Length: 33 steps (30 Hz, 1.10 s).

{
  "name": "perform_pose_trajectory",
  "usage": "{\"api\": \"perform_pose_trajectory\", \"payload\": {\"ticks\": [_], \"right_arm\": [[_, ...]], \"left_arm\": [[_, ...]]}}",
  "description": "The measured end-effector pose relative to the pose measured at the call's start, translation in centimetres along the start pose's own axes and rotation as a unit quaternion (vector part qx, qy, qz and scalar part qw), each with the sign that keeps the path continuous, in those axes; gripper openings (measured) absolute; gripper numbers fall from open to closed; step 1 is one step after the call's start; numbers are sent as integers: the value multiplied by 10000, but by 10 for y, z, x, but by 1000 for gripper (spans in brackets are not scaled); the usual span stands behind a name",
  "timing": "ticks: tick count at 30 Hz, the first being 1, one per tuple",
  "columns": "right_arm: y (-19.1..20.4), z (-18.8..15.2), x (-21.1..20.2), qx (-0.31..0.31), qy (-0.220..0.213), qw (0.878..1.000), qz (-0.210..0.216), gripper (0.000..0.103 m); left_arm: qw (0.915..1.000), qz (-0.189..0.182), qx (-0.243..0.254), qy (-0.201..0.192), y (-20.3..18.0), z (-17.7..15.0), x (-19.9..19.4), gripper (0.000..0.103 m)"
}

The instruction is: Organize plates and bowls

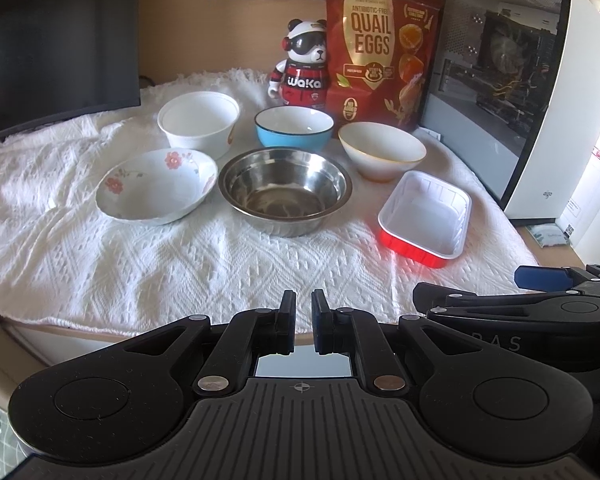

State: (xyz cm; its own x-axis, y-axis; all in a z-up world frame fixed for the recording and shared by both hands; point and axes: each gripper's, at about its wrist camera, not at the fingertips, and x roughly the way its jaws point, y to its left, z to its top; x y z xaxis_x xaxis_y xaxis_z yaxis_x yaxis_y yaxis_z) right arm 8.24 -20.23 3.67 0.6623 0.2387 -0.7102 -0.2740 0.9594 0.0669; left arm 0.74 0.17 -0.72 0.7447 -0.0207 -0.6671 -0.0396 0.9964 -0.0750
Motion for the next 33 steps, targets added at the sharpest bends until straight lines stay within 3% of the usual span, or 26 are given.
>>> {"api": "perform_pose_trajectory", "payload": {"ticks": [6,13,20,22,25,26,29,33], "right_arm": [[3,4,4,19,25,10000,-60,102],[13,8,8,67,-4,9998,-174,102],[32,16,5,72,-489,9977,-465,102],[41,19,3,-11,-738,9955,-587,102],[55,24,0,-192,-1156,9879,-1016,102],[58,26,1,-275,-1266,9844,-1191,102],[61,41,12,-489,-1131,9834,-1329,100],[45,68,41,-405,-688,9936,-800,89]], "left_arm": [[9999,-55,-2,-150,4,1,3,10],[9981,-387,-212,-428,22,9,9,11],[9973,-583,-204,-398,55,19,7,11],[9937,-924,-454,-438,76,27,9,12],[9755,-1749,-1213,-565,118,42,21,12],[9737,-1707,-1412,-532,128,47,27,12],[9811,-1173,-1513,-285,138,63,44,12],[9754,-1397,-1687,-250,145,83,71,12]]}}
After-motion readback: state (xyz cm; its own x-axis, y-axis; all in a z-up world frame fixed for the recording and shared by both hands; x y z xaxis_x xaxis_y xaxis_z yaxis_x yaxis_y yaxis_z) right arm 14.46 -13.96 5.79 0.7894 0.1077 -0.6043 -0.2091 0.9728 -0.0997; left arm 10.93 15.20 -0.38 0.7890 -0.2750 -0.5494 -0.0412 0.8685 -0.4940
